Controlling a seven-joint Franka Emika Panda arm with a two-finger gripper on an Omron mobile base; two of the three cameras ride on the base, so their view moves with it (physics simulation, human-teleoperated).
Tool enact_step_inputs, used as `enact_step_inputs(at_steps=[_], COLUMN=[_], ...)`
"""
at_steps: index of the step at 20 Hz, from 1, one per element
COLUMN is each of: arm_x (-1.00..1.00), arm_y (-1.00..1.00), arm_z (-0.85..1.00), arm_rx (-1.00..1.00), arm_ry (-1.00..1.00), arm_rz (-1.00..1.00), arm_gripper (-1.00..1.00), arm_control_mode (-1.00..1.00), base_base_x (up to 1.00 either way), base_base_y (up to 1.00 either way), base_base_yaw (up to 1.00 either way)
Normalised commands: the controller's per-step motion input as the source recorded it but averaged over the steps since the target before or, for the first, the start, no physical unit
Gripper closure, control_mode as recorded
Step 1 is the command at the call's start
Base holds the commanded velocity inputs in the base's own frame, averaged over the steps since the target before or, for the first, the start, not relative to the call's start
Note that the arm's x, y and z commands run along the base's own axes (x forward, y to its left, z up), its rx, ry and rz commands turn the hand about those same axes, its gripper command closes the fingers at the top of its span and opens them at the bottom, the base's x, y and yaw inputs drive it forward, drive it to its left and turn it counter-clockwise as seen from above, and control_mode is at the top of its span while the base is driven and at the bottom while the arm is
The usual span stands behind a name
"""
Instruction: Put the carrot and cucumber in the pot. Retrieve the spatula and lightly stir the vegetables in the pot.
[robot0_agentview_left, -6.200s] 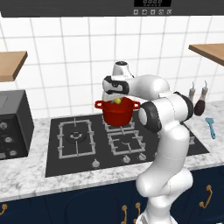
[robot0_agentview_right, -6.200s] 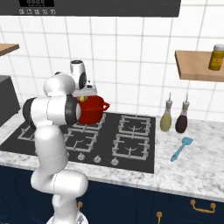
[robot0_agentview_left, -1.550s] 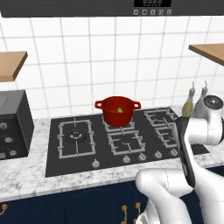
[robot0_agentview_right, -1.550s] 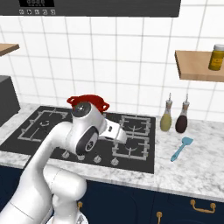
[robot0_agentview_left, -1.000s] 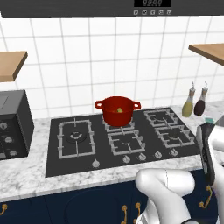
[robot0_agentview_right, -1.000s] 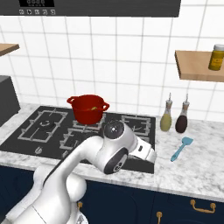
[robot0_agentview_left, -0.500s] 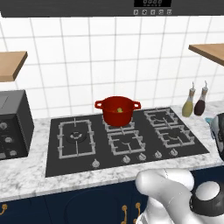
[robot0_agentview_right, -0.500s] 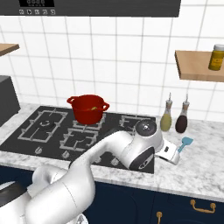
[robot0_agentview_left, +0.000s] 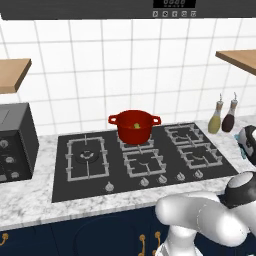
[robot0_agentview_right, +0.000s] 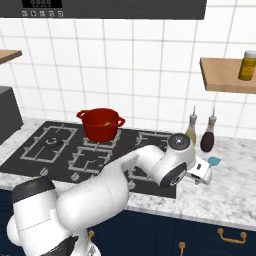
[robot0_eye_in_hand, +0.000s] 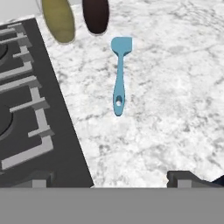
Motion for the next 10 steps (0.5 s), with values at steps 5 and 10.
enact_step_inputs(at_steps=[5, 10], arm_x=[0.28, 0.25], arm_y=[-0.21, -0.20], arm_z=[-0.47, -0.26], arm_rx=[0.00, 0.00], arm_ry=[0.02, 0.00], arm_rz=[0.00, 0.02], arm_gripper=[-1.00, -1.00], arm_control_mode=[-1.00, -1.00], base_base_x=[0.00, 0.00], base_base_y=[0.00, 0.00], base_base_yaw=[0.00, 0.00])
